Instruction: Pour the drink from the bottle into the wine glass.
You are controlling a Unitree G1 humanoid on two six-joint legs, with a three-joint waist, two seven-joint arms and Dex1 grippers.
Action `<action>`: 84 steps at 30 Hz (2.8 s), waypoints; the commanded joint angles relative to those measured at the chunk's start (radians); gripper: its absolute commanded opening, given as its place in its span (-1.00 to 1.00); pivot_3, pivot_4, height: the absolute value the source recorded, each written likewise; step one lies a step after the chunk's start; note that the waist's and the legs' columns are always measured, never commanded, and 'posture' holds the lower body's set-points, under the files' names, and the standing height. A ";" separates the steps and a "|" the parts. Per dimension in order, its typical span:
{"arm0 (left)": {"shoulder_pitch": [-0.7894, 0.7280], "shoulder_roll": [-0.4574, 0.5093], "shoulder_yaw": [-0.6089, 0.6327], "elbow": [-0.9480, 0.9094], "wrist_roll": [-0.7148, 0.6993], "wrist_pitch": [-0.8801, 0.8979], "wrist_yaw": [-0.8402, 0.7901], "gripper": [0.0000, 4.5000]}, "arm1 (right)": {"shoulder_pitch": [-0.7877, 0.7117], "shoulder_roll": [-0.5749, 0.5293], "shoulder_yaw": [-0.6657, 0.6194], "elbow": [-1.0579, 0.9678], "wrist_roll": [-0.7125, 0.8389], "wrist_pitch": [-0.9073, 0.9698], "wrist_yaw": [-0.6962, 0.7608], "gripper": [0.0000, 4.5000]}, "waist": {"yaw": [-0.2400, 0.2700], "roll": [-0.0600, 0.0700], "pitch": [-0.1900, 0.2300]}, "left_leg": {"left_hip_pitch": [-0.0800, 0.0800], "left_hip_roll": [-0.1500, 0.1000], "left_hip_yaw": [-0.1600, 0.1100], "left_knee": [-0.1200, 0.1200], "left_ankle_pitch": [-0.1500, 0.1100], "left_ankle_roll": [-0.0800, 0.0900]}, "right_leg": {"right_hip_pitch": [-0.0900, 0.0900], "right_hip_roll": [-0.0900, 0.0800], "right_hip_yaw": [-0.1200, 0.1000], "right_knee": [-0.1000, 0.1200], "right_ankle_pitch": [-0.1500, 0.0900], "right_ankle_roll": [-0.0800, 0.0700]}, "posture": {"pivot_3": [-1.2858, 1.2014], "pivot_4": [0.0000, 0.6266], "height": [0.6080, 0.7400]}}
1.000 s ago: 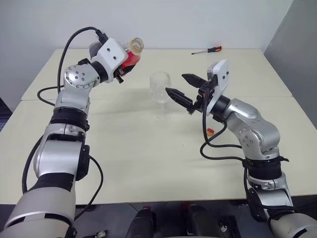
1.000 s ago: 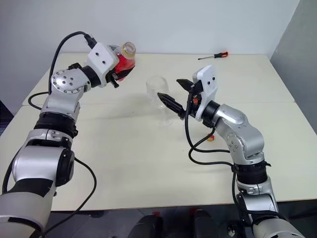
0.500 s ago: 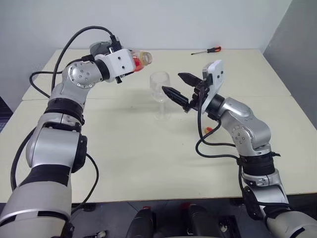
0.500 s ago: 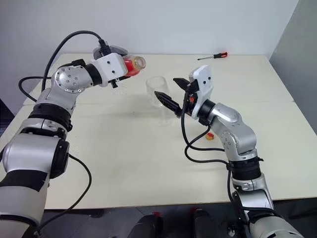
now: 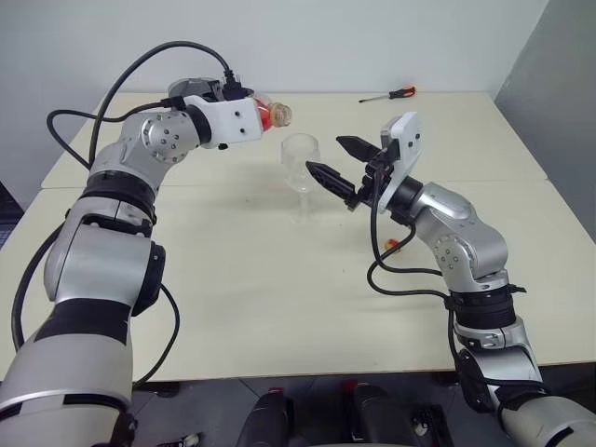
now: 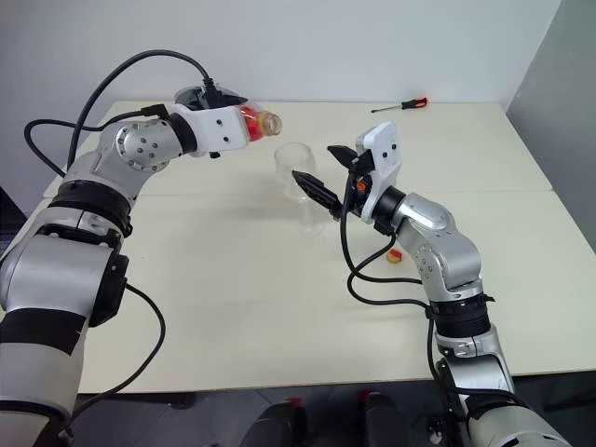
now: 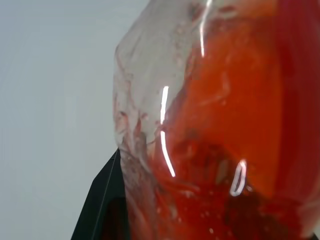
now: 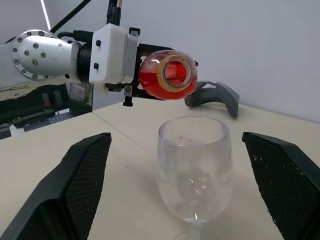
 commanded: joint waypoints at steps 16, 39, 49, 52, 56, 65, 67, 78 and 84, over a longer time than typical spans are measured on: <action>-0.108 0.018 -0.082 0.011 0.127 -0.031 0.155 -0.24 | -0.014 -0.002 -0.003 -0.012 -0.010 -0.039 0.016 1.00 | 0.000 0.000 0.000 | 0.000 0.000 0.000 0.001 0.000 0.000 | -0.001 0.000 0.000 0.002 0.000 0.000 | 0.03 -0.52 1.00; -0.136 0.022 -0.118 0.027 0.176 -0.018 0.203 -0.24 | -0.010 -0.007 -0.002 -0.023 -0.010 -0.032 0.014 1.00 | -0.001 0.000 0.000 | 0.000 -0.001 0.001 0.002 0.000 0.000 | -0.002 0.000 0.000 0.005 0.000 0.000 | 0.03 -0.52 1.00; -0.141 0.033 -0.128 0.028 0.187 -0.018 0.216 -0.24 | -0.023 -0.002 0.003 -0.013 -0.013 -0.038 0.019 1.00 | -0.002 0.000 0.000 | 0.000 -0.001 0.002 0.002 0.000 0.000 | -0.003 0.000 0.000 0.006 0.000 0.000 | 0.03 -0.52 1.00; -0.140 0.034 -0.130 0.029 0.190 -0.017 0.218 -0.24 | -0.024 -0.002 0.003 -0.013 -0.012 -0.038 0.019 1.00 | -0.002 0.000 0.000 | 0.000 -0.001 0.002 0.002 0.000 0.000 | -0.003 0.000 0.000 0.007 0.000 0.000 | 0.03 -0.52 1.00; -0.139 0.036 -0.132 0.029 0.192 -0.017 0.220 -0.24 | -0.022 0.000 0.003 -0.016 -0.012 -0.035 0.021 1.00 | -0.002 0.000 0.000 | 0.000 -0.001 0.002 0.002 0.000 0.000 | -0.003 0.000 0.000 0.007 0.000 0.000 | 0.03 -0.52 1.00; -0.143 0.038 -0.132 0.031 0.201 -0.010 0.228 -0.24 | -0.025 -0.003 0.004 -0.015 -0.011 -0.033 0.024 1.00 | -0.002 0.000 0.000 | 0.000 -0.001 0.003 0.002 0.000 0.000 | -0.003 0.000 0.000 0.007 0.000 0.000 | 0.03 -0.52 1.00; -0.143 0.038 -0.132 0.031 0.202 -0.009 0.229 -0.24 | -0.026 -0.005 0.004 -0.014 -0.012 -0.033 0.025 1.00 | -0.002 0.000 0.000 | 0.000 -0.001 0.002 0.002 0.000 0.000 | -0.003 0.000 0.000 0.007 0.000 0.000 | 0.03 -0.52 1.00; -0.108 0.016 -0.048 0.036 0.092 0.010 0.133 -0.24 | -0.028 -0.016 0.014 -0.001 -0.030 -0.046 0.036 1.00 | -0.004 0.000 0.000 | 0.000 -0.001 0.003 0.002 0.000 0.000 | -0.004 0.000 0.000 0.007 0.000 0.000 | 0.03 -0.52 1.00; -0.080 -0.009 0.029 0.027 -0.006 0.018 0.044 -0.24 | -0.023 -0.016 0.015 -0.002 -0.036 -0.044 0.039 1.00 | -0.007 0.000 0.000 | 0.000 -0.001 0.003 0.002 0.000 0.000 | -0.004 -0.001 0.000 0.008 0.000 0.000 | 0.03 -0.52 1.00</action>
